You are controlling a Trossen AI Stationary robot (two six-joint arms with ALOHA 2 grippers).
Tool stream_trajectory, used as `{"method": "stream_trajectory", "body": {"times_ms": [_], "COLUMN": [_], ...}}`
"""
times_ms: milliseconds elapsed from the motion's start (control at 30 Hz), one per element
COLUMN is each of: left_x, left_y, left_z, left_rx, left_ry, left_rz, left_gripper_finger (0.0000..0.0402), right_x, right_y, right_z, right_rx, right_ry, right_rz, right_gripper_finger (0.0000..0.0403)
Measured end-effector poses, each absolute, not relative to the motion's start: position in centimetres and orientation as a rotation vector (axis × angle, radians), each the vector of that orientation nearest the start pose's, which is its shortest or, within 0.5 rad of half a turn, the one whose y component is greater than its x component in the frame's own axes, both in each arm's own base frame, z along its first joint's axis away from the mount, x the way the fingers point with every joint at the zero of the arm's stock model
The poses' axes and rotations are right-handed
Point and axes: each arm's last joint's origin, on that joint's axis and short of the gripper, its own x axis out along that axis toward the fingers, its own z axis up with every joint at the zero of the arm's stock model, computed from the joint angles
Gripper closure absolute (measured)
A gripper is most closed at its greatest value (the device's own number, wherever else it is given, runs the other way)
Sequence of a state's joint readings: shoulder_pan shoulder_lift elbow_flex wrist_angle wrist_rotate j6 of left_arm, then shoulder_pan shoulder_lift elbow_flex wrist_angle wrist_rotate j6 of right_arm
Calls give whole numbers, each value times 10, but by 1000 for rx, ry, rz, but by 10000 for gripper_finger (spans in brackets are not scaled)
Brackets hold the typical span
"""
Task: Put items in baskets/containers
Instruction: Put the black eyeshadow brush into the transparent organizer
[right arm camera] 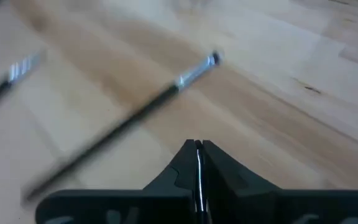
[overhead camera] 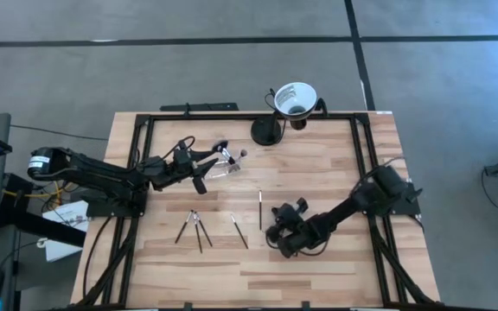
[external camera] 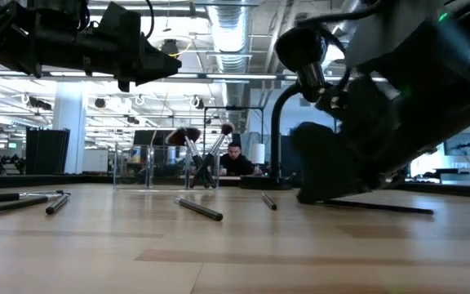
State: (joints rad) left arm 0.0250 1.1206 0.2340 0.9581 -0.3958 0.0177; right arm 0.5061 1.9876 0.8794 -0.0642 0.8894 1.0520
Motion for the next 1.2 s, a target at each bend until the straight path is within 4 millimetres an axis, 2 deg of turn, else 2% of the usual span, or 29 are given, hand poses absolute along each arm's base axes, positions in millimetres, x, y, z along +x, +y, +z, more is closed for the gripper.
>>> {"method": "stream_trajectory", "body": {"times_ms": [67,167,367,467,533,633,767,967,1067,1200], "left_x": [200,200,200,200,200,199,192,172,165,164], "left_y": [16,16,16,16,16,14,10,-1,-7,-11], "left_z": [196,196,196,197,197,200,213,239,246,247], "left_rx": [4,-22,-42,-59,-64,-67,-59,-11,5,27], "left_ry": [-67,-73,-81,-88,-91,-106,-177,-316,-357,-361], "left_rz": [421,420,419,414,399,372,342,290,260,239], "left_gripper_finger": [275,275,275,275,275,275,275,275,275,275], "right_x": [295,301,307,311,314,321,337,353,373,405], "right_y": [137,131,118,105,93,74,43,7,-12,-30], "right_z": [98,148,226,247,254,251,229,200,190,193], "right_rx": [161,93,-113,-203,-218,-224,-223,-249,-266,-205], "right_ry": [574,453,235,103,-29,-159,-192,-439,-368,-492], "right_rz": [-682,-644,-571,-506,-402,-252,-215,-113,-138,-109], "right_gripper_finger": [398,399,400,401,401,402,402,402,402,403]}}
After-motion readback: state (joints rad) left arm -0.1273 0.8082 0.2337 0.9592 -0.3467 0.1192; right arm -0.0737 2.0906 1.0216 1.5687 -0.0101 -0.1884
